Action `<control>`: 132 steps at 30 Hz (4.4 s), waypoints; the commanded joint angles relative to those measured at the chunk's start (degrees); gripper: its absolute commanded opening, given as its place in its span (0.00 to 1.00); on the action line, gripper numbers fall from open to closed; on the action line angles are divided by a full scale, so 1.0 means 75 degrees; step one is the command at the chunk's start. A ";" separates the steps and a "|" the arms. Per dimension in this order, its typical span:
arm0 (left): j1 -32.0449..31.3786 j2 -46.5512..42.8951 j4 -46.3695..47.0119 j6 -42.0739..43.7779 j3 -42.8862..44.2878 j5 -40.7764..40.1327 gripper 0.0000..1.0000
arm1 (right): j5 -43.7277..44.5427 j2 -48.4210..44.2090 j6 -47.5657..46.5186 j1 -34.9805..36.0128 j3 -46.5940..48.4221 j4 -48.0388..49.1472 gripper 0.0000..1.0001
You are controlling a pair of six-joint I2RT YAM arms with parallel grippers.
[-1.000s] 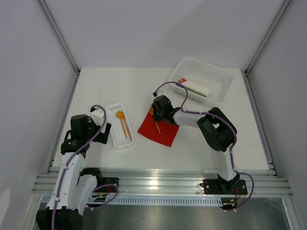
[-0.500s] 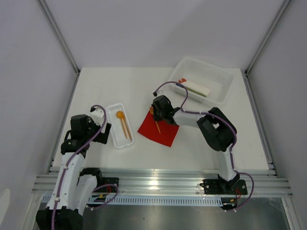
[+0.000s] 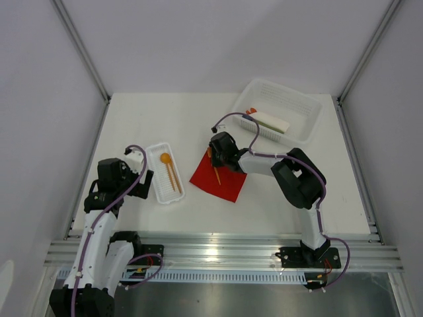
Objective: Place the utensils on the paper napkin and roll it up
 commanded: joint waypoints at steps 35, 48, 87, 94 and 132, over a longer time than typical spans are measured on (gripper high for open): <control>0.0815 -0.0421 0.1099 -0.0737 -0.0168 -0.3725 1.00 | 0.1849 0.3025 -0.1745 0.2698 0.6322 -0.2976 0.14; 0.0815 -0.0374 0.1064 -0.0714 -0.0156 -0.3432 0.99 | 0.3584 0.3459 -0.2214 0.3061 0.6640 -0.3375 0.10; 0.0792 -0.0327 0.0958 -0.0714 -0.0121 -0.3338 1.00 | 0.1768 0.3905 -0.1172 0.2709 0.6628 -0.4335 0.22; 0.0803 -0.0351 0.0982 -0.0702 -0.0145 -0.3291 0.99 | 0.1932 0.3952 -0.1031 0.2827 0.6569 -0.4570 0.20; 0.0803 -0.0386 0.0982 -0.0679 -0.0121 -0.3232 0.99 | 0.2237 0.2312 -0.0937 0.2991 0.5913 -0.3153 0.00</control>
